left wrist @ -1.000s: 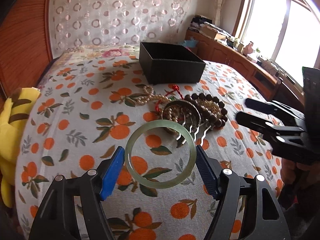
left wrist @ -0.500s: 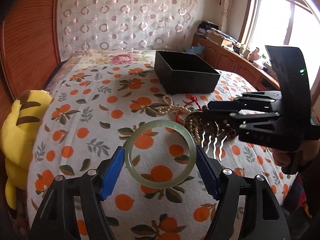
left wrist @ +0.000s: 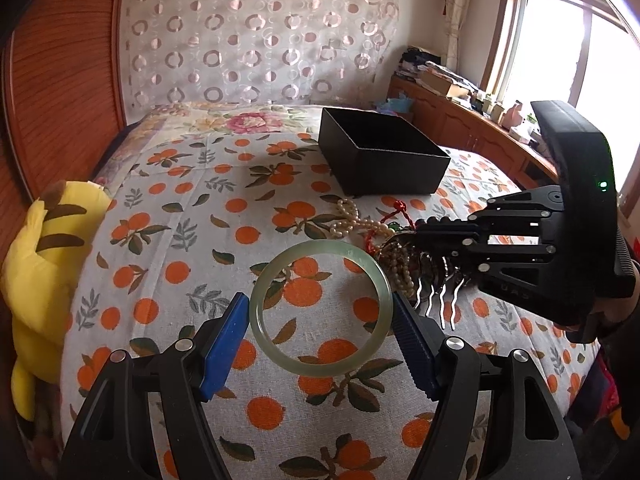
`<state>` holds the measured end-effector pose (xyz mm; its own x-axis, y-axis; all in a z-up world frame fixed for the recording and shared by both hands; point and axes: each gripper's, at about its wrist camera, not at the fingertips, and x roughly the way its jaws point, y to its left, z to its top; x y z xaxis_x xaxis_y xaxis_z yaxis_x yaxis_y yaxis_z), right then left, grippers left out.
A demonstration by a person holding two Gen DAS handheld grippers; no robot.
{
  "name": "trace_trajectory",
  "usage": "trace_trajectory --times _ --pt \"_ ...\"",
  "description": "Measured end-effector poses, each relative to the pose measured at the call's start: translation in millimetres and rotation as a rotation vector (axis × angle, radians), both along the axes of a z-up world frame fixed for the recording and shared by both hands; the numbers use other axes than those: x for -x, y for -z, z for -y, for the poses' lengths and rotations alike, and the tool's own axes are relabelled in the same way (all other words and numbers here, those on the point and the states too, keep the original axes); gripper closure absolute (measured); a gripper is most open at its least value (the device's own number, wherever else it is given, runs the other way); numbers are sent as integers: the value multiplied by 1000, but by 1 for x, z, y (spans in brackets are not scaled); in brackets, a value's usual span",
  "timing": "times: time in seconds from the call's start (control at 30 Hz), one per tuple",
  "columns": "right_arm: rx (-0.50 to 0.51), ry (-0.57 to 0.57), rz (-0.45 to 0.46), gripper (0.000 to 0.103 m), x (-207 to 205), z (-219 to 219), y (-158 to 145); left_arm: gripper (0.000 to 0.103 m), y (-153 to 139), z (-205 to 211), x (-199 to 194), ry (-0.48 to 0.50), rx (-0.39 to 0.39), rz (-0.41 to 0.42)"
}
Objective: Organize jewelry
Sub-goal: 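Grasp the green jade bangle with the left gripper while the right gripper grasps the silver bangle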
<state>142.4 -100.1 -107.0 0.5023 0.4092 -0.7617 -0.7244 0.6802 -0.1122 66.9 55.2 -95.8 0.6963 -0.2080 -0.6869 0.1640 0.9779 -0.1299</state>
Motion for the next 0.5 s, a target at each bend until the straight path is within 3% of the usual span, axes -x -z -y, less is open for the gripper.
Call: trace_trajectory --times 0.5 --pt "-40 -25 144 98 20 5 -37 35 -3 3 2 -2 -10 13"
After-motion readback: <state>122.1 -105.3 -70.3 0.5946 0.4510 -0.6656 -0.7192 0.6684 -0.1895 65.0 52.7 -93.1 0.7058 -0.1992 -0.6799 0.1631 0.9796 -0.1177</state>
